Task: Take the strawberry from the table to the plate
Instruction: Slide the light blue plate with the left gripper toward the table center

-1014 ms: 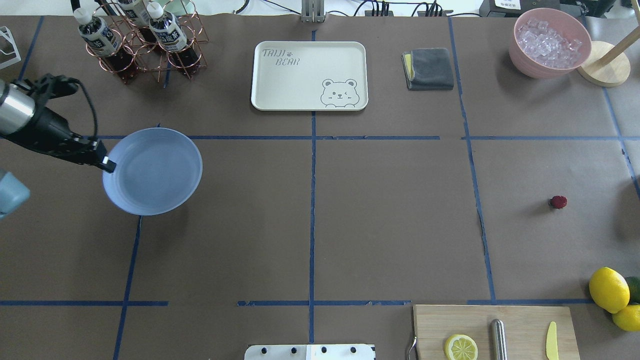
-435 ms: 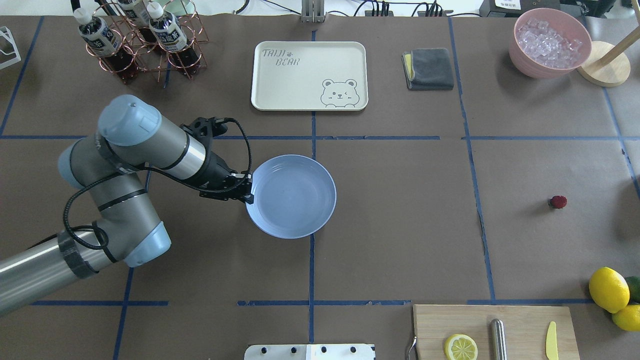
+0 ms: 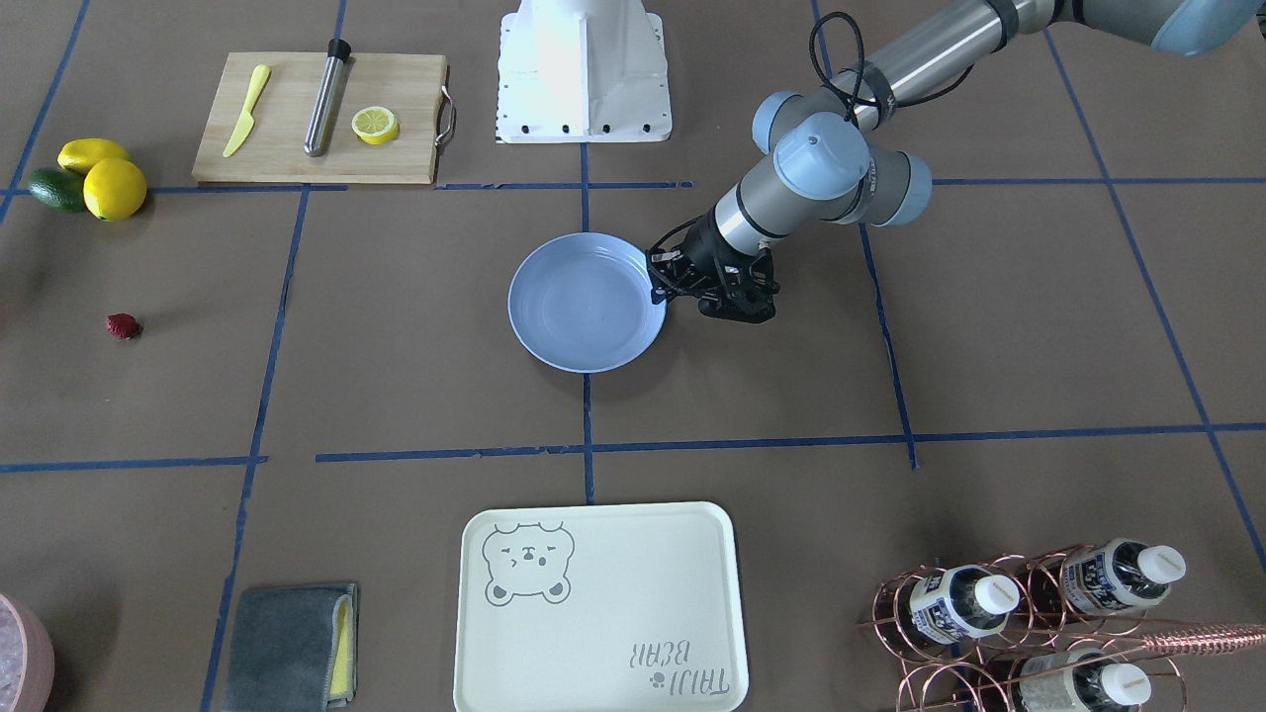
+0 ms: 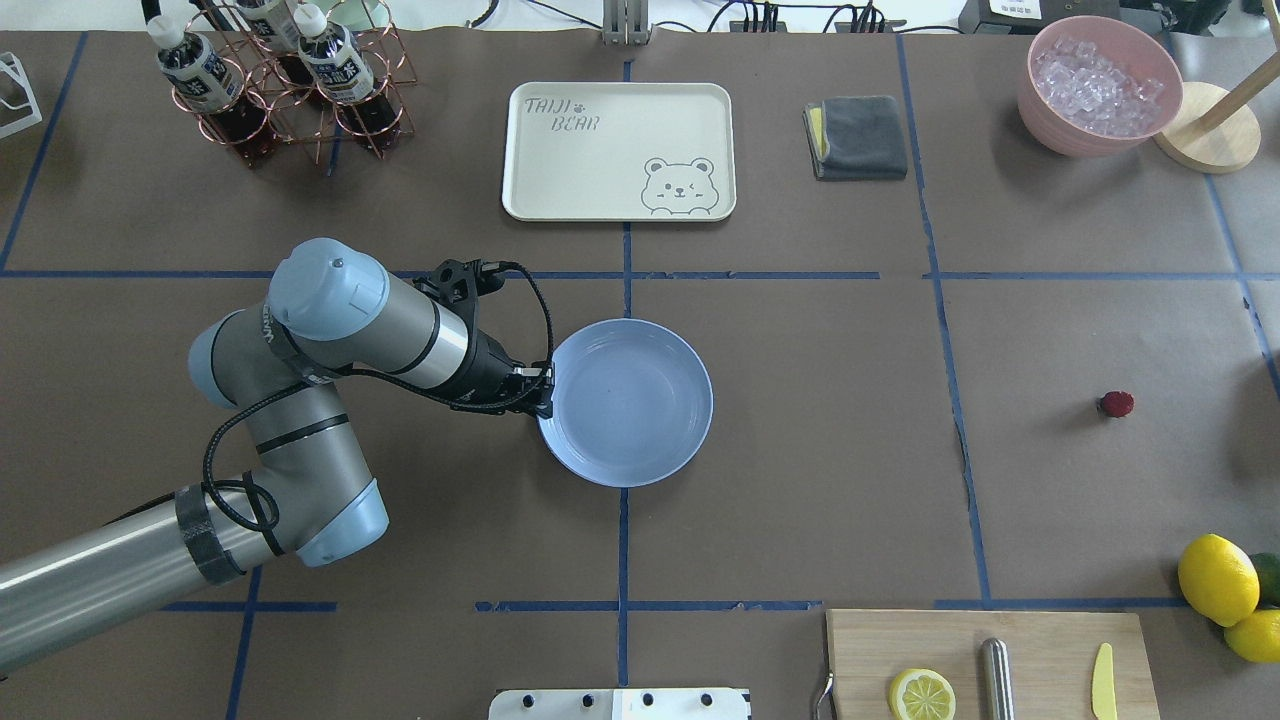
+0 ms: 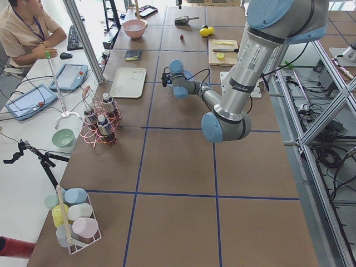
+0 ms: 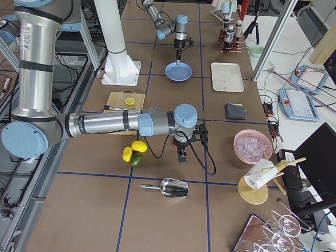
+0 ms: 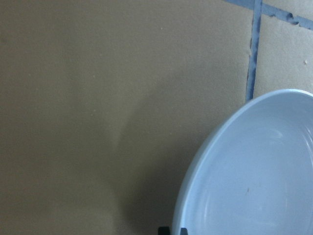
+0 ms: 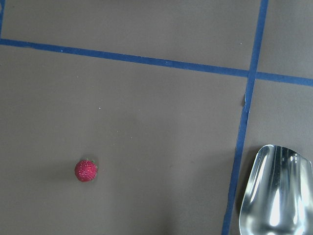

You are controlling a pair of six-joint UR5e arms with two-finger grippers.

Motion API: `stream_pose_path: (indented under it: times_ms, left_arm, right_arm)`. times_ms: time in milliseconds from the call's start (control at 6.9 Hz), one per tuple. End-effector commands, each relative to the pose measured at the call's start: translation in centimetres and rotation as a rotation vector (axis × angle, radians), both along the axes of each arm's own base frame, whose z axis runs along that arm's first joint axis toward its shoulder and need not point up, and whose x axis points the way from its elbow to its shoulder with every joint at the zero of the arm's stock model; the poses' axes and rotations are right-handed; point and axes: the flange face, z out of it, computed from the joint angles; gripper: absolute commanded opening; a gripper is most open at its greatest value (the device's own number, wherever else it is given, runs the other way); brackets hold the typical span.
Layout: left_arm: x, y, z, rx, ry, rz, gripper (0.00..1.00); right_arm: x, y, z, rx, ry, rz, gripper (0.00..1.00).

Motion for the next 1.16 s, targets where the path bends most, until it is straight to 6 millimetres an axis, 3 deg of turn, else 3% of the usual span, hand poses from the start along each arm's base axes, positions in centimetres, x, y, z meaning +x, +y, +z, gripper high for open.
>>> stream_pose_path:
  times_ms: [0,145,435,580,870,1014]
  left_arm:
    - [0.6,0.2,0.7,0.01,0.005,-0.006,0.0]
    - [0.6,0.1,0.7,0.014,0.004,-0.012,0.0]
    - [0.4,0.2,0.2,0.021,0.013,-0.011,0.54]
    - [-0.6,-0.1,-0.7,0.028,0.03,-0.023,0.69]
    - [-2.9,-1.6,-1.7,0.038,0.048,-0.057,0.69]
    - [-3.4,-1.4,-2.3,0.044,0.06,-0.061,0.7]
  right_arm:
    - [-0.2,0.0,0.0,0.001,-0.002,-0.005,1.0]
    - [-0.3,0.0,0.0,-0.001,-0.003,-0.006,1.0]
    - [-0.7,0.0,-0.2,-0.003,-0.021,-0.015,1.0]
    - [-1.8,0.2,-0.3,-0.012,-0.061,-0.039,1.0]
    - [-4.7,0.3,-0.8,-0.017,-0.073,-0.074,1.0]
    - [-7.2,0.4,-1.2,-0.064,-0.057,-0.035,1.0]
